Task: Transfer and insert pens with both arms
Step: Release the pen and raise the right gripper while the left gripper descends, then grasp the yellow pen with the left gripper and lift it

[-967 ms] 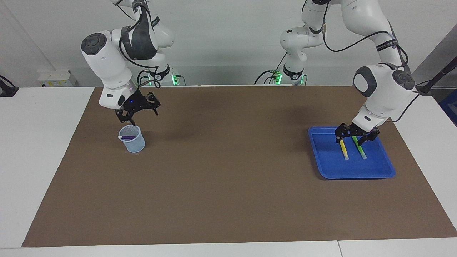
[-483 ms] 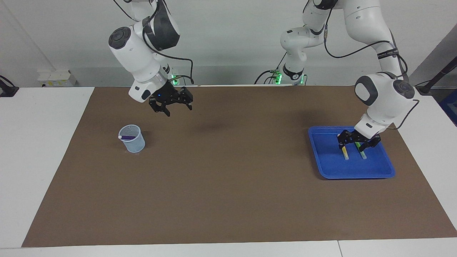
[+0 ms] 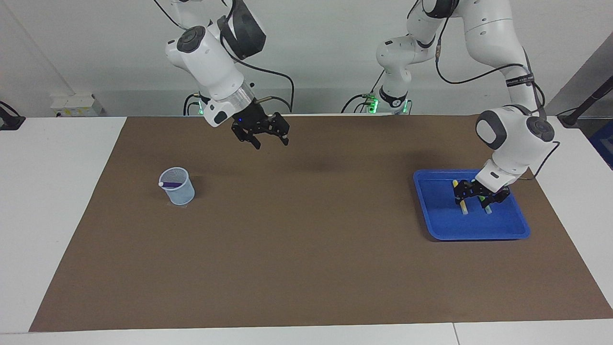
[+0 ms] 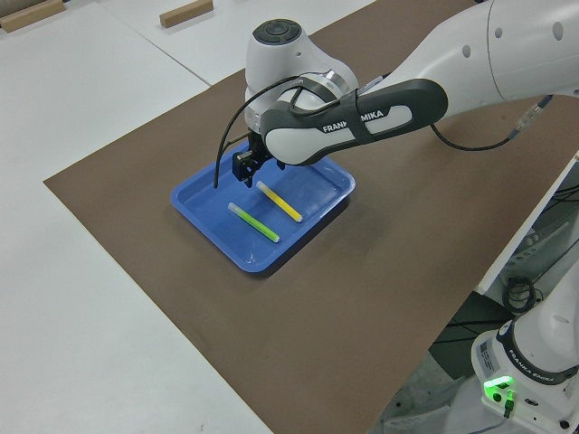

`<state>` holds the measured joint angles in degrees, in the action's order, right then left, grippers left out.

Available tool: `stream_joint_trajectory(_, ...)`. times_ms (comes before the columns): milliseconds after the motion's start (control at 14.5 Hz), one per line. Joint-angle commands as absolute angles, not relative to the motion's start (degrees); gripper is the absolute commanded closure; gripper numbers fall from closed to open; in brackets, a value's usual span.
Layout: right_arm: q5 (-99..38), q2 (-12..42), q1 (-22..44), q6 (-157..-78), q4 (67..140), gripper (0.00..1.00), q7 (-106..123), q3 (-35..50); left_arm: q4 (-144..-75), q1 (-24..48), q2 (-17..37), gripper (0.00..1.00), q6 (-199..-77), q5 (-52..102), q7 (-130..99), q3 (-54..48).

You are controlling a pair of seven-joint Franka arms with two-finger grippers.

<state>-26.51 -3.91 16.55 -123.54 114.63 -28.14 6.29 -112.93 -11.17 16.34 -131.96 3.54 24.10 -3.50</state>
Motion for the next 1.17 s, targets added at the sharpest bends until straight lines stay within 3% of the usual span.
stream_joint_trajectory(0, -30.05, -3.6, 18.54, -126.99, 114.87, 0.0, -34.34, 6.15, -114.34, -12.74, 16.61, 0.1, -134.38, 2.46, 25.57, -3.87)
stream_joint_trajectory(414, -31.2, -3.16, 20.92, -130.61, 115.05, 0.0, -37.44, 6.06, -117.16, -12.57, 16.88, 0.18, -135.62, 2.46, 25.23, -3.96)
stream_joint_trajectory(760, -31.2, -3.16, 21.0, -130.87, 114.96, 0.0, -37.44, 6.07, -118.04, -12.22, 17.05, 0.35, -135.79, 2.46, 25.05, -3.95)
stream_joint_trajectory(967, -31.2, -3.16, 21.0, -130.78, 114.96, 0.0, -37.09, 6.15, -118.48, -12.04, 17.05, 0.61, -135.97, 2.46, 24.96, -3.96)
stream_joint_trajectory(1105, -31.2, -3.16, 20.92, -130.61, 114.96, 0.0, -36.91, 6.15, -118.48, -11.87, 17.05, 0.85, -136.05, 2.46, 24.7, -3.95)
